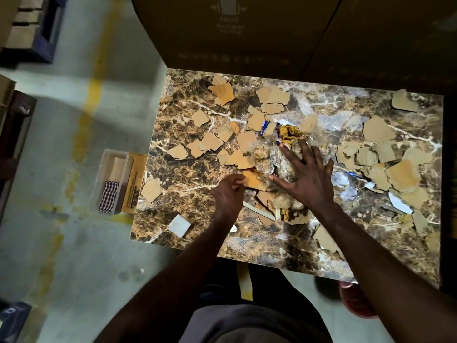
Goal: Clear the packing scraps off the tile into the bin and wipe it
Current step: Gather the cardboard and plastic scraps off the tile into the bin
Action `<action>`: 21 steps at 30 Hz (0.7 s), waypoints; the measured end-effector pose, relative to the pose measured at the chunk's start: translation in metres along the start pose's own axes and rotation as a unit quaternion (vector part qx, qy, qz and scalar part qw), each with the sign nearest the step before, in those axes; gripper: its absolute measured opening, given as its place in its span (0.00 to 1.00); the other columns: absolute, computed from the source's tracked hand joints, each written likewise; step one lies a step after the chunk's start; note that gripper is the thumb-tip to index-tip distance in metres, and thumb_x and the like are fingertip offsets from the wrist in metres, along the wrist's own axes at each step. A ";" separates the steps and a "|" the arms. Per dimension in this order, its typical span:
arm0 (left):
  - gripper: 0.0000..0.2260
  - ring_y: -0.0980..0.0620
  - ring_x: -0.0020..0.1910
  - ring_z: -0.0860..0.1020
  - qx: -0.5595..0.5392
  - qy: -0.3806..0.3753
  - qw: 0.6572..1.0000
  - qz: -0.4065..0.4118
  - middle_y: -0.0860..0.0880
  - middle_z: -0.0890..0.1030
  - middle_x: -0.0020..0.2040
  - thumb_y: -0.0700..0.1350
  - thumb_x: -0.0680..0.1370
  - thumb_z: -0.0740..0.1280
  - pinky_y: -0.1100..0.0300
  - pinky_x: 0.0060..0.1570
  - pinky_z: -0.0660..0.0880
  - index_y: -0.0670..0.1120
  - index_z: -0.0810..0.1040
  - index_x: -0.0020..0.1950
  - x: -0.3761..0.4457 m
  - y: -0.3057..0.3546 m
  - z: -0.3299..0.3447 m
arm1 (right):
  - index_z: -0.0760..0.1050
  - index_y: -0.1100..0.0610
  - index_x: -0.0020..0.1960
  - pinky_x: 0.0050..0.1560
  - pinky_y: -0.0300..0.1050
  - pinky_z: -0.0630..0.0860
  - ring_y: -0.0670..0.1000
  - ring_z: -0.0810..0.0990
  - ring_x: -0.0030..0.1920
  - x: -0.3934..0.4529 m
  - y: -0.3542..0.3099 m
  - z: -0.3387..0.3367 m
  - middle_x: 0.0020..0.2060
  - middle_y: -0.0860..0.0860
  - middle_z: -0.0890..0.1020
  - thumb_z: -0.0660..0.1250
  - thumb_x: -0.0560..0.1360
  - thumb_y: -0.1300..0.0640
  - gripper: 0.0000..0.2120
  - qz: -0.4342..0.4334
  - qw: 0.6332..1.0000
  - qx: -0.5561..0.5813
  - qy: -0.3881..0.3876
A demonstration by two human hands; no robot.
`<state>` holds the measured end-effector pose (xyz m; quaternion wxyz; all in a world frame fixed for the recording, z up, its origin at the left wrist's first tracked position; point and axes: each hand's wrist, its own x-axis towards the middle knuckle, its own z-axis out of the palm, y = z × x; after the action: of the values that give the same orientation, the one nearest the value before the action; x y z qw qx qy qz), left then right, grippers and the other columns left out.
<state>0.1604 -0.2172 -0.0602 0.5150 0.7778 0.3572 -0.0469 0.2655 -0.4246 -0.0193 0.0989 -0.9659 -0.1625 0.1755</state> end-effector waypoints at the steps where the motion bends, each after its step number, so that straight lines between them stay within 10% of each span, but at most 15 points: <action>1: 0.08 0.54 0.50 0.87 0.005 -0.005 1.000 0.012 0.50 0.88 0.53 0.37 0.79 0.76 0.57 0.47 0.86 0.47 0.86 0.56 -0.001 0.000 0.003 | 0.43 0.30 0.83 0.76 0.81 0.51 0.61 0.49 0.86 0.000 -0.001 0.001 0.87 0.48 0.44 0.54 0.72 0.16 0.46 0.000 1.000 -0.003 -0.001; 15: 0.04 0.60 0.47 0.84 0.042 0.061 0.995 0.070 0.52 0.86 0.51 0.39 0.83 0.71 0.67 0.41 0.82 0.47 0.83 0.56 -0.032 -0.001 -0.052 | 0.46 0.29 0.83 0.76 0.81 0.51 0.60 0.48 0.86 0.000 0.000 0.003 0.87 0.47 0.42 0.54 0.72 0.16 0.44 -0.005 1.000 -0.025 -0.006; 21: 0.19 0.44 0.62 0.76 0.151 0.147 0.977 -0.030 0.47 0.73 0.67 0.44 0.81 0.75 0.46 0.55 0.83 0.51 0.77 0.71 -0.079 -0.101 -0.133 | 0.47 0.30 0.83 0.76 0.81 0.51 0.61 0.49 0.86 0.000 0.000 0.003 0.87 0.47 0.43 0.55 0.72 0.16 0.45 -0.009 1.000 -0.025 -0.004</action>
<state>0.0010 -0.1245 -0.0409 0.3320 0.8338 0.4412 -0.0014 0.2647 -0.4243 -0.0223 0.0755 -0.9659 -0.1755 0.1747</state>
